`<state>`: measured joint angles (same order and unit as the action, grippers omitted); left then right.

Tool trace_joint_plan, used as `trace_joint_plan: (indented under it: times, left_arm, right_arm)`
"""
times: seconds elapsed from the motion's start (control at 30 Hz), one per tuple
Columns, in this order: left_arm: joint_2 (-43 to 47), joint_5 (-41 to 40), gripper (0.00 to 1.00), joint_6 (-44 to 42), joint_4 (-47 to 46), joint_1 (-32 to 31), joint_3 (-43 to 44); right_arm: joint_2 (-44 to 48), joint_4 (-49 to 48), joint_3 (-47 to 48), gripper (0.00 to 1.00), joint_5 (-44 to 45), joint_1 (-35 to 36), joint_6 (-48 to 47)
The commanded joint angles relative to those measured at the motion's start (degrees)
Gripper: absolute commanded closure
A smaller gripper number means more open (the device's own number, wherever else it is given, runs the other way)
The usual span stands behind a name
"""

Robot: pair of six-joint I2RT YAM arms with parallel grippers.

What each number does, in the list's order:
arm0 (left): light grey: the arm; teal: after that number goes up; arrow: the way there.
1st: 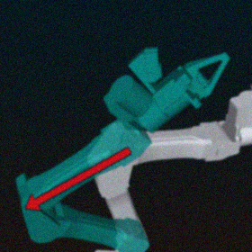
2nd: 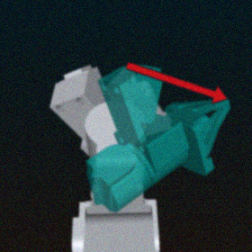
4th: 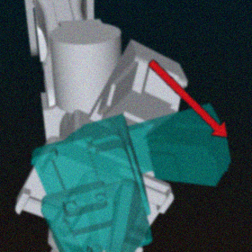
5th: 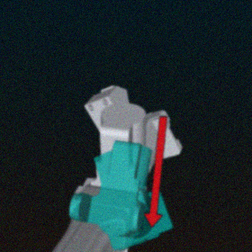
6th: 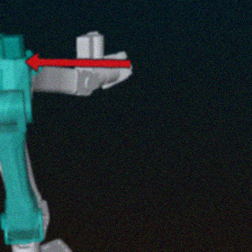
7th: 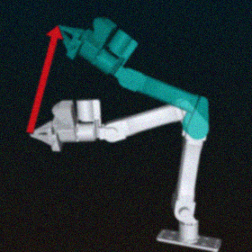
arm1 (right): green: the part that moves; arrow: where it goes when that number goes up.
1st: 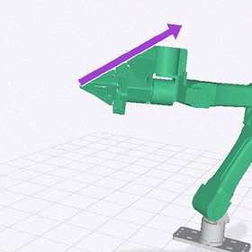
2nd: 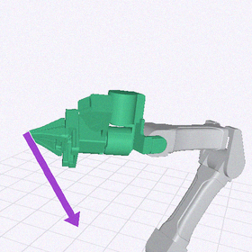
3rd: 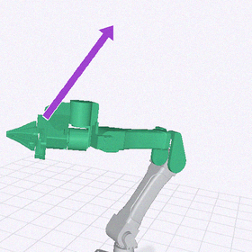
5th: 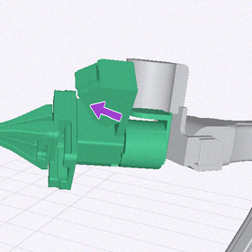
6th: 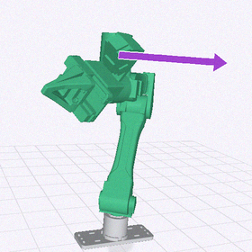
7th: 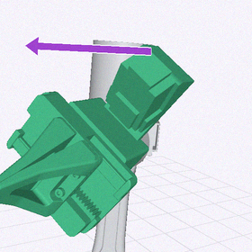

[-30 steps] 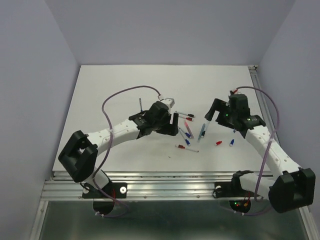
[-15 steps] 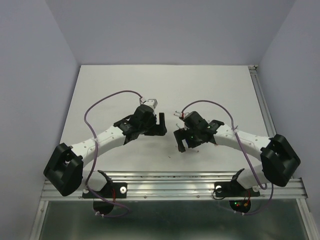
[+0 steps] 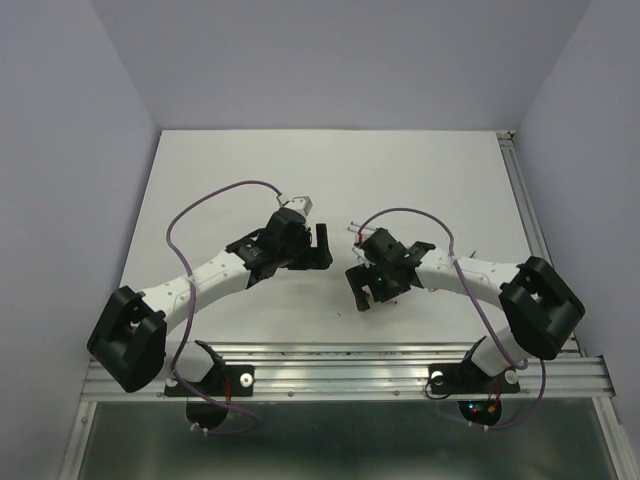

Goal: Open the pen caps

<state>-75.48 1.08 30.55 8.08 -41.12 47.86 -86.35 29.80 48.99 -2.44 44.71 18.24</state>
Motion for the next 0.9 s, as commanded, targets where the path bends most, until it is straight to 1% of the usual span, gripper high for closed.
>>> trace_joint_plan:
  times: [0.0, 0.07, 0.17, 0.2, 0.23, 0.3, 0.33, 0.37, 0.4, 0.5, 0.53, 0.7, 0.73, 0.77, 0.83, 0.87]
  left_arm:
    - [0.0, -0.6, 0.07, 0.0, -0.7, 0.3, 1.2]
    - [-0.2, -0.6, 0.07, -0.1, -0.6, 0.3, 1.5]
    - [-0.4, -0.6, 0.07, 0.0, -0.4, 0.3, 1.6]
    - [-0.3, -0.6, 0.07, 0.0, -0.3, 0.3, 1.5]
    - [-0.1, -0.6, 0.07, 0.0, -0.3, 0.3, 1.6]
    - [-0.1, -0.6, 0.07, -0.1, -0.3, 0.4, 1.7]
    - [-0.1, -0.7, 0.07, -0.1, -0.3, 0.4, 1.9]
    - [-0.2, -0.6, 0.07, 0.0, -0.3, 0.3, 2.0]
    - [-0.3, -0.6, 0.07, 0.0, -0.3, 0.3, 2.1]
    - [-0.3, -0.6, 0.07, 0.4, -0.4, 0.5, 2.4]
    - [-0.2, -0.6, 0.07, 0.5, -0.3, 0.5, 2.4]
    - [0.6, -0.6, 0.07, 1.1, -0.4, 0.4, 2.1]
    - [0.6, -0.7, 0.07, 1.1, -0.5, 0.4, 2.2]
    - [0.7, -0.6, 0.07, 1.2, -0.5, 0.5, 2.0]
    - [0.6, -0.6, 0.07, 1.4, -0.6, 0.6, 2.0]
    - [0.5, -0.6, 0.07, 1.5, -0.7, 0.6, 2.0]
  right_arm:
    - [-1.3, -2.7, -1.4, 0.07, -1.9, 0.3, 1.3]
    - [-2.1, -2.7, -1.5, 0.08, -1.7, 0.4, 1.5]
    - [-1.7, -2.1, -1.9, 0.17, -1.4, 0.9, 2.1]
    - [-1.5, -2.1, -2.2, 0.21, -1.4, 1.2, 2.3]
    - [-1.2, -2.4, -2.5, 0.27, -2.0, 1.3, 2.2]
    - [-0.8, -3.2, -3.6, 0.34, -4.5, 1.8, 2.3]
    - [-1.0, -3.7, -4.0, 0.42, -4.8, 2.0, 2.6]
    - [-1.4, -3.8, -4.4, 0.45, -4.7, 2.2, 2.9]
    - [-2.3, -3.8, -4.5, 0.51, -4.2, 3.0, 3.6]
    - [-3.6, -4.0, -4.5, 0.55, -2.6, 4.2, 4.6]
    - [-4.3, -4.2, -4.4, 0.62, -2.2, 5.0, 4.7]
    - [-5.7, -4.9, -4.0, 0.77, 1.0, 7.5, 5.3]
    - [-6.2, -5.3, -3.8, 0.83, 1.5, 7.8, 5.5]
    - [-6.6, -5.5, -3.8, 0.84, 2.1, 8.2, 5.4]
    - [-7.3, -6.0, -3.4, 0.91, 2.1, 8.7, 5.6]
    - [-8.0, -6.2, -2.9, 0.93, 2.1, 8.6, 5.8]
